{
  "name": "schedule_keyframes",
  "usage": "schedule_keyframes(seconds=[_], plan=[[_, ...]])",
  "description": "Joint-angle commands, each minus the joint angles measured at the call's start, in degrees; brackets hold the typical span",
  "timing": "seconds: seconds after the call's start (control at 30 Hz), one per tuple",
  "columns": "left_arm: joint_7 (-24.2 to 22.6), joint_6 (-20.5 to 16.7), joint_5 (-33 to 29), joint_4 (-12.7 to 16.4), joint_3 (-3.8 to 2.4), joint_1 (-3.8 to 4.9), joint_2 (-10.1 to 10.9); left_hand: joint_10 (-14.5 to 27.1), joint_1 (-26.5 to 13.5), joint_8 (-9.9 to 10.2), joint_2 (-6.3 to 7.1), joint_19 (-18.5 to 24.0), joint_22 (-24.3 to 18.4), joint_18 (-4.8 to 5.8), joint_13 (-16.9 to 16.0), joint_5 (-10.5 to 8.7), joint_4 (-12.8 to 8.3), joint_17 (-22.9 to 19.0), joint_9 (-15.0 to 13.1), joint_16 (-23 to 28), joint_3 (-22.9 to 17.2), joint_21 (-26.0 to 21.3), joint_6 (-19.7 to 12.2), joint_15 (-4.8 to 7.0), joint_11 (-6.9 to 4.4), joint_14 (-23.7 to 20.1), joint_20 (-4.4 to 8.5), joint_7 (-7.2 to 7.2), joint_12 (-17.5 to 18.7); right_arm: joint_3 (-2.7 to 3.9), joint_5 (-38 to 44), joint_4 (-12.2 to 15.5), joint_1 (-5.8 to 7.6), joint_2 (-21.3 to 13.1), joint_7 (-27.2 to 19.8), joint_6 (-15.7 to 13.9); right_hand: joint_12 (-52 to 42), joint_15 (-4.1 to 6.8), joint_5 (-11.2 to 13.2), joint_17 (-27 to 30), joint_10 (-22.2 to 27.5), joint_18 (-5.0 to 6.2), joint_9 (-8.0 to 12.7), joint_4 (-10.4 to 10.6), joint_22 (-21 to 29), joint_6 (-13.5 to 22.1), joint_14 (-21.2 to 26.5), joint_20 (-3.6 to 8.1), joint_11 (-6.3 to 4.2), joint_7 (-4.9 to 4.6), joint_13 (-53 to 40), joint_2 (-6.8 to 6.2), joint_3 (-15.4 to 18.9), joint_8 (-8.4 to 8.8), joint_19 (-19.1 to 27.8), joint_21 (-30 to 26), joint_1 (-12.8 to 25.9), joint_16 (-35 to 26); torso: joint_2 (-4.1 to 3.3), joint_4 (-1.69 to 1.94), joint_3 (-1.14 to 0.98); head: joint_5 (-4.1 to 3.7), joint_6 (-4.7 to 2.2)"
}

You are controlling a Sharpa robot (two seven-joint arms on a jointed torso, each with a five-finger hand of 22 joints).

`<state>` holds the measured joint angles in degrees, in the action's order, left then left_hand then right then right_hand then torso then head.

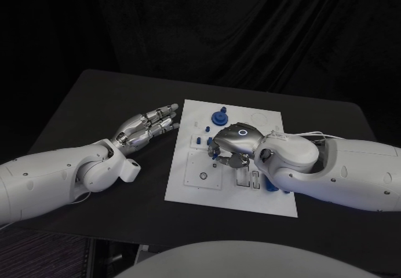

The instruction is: Assemble the parts on the task board

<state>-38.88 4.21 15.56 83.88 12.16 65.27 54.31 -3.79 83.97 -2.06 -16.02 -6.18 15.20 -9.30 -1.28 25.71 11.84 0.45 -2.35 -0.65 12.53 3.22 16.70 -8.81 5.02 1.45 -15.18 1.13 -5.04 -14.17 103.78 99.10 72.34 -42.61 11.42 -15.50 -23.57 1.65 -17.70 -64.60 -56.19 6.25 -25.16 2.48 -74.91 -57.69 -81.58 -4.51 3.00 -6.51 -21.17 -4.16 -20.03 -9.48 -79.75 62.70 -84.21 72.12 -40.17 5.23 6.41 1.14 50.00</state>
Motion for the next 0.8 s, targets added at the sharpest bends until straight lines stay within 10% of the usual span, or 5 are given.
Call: schedule_keyframes(seconds=[0.03, 0.8], plan=[[-8.65, 0.91, -0.39, 0.04, -0.05, -0.2, -0.14, 0.17, 0.56, -0.08, -0.12, 0.11, -0.1, -0.93, -0.06, 0.15, -0.2, 0.06, -0.04, -0.14, -0.05, 0.18, -0.11, -0.5, 0.41, 0.02, -0.26, -0.05, -0.28, 0.03, 1.38, 0.08, -0.22, -0.08, 0.98, 1.0, 0.3, 0.12, 0.32, 0.05, -0.07, -0.86, 0.09, -0.14, -8.07, 0.38, 0.19, 0.01, 0.2, 0.15, 0.09, -0.44, 0.29, 0.31, 0.16, -0.24, -0.2, -0.33, 0.02, -0.11, -0.06, 0.0, 0.0], [-8.39, 1.16, -0.39, -0.07, -0.05, -0.81, -0.06, 0.2, 0.56, -0.06, -0.21, 0.17, -0.23, -0.92, -0.06, 0.15, -0.23, 0.06, -0.03, -0.13, -0.17, 0.14, -0.17, -0.54, 0.46, 0.01, -0.27, -0.06, -0.26, 0.02, 1.4, 1.33, -1.07, -0.91, 0.99, 0.91, 0.27, 0.08, 0.49, 0.06, -0.31, -0.89, 0.14, -0.15, -8.08, 0.5, 0.21, 0.05, 0.13, 0.12, 0.08, -0.52, 0.39, 0.47, 0.17, -0.2, -0.12, -0.33, 0.09, 0.02, -0.1, 0.15, 0.0]])
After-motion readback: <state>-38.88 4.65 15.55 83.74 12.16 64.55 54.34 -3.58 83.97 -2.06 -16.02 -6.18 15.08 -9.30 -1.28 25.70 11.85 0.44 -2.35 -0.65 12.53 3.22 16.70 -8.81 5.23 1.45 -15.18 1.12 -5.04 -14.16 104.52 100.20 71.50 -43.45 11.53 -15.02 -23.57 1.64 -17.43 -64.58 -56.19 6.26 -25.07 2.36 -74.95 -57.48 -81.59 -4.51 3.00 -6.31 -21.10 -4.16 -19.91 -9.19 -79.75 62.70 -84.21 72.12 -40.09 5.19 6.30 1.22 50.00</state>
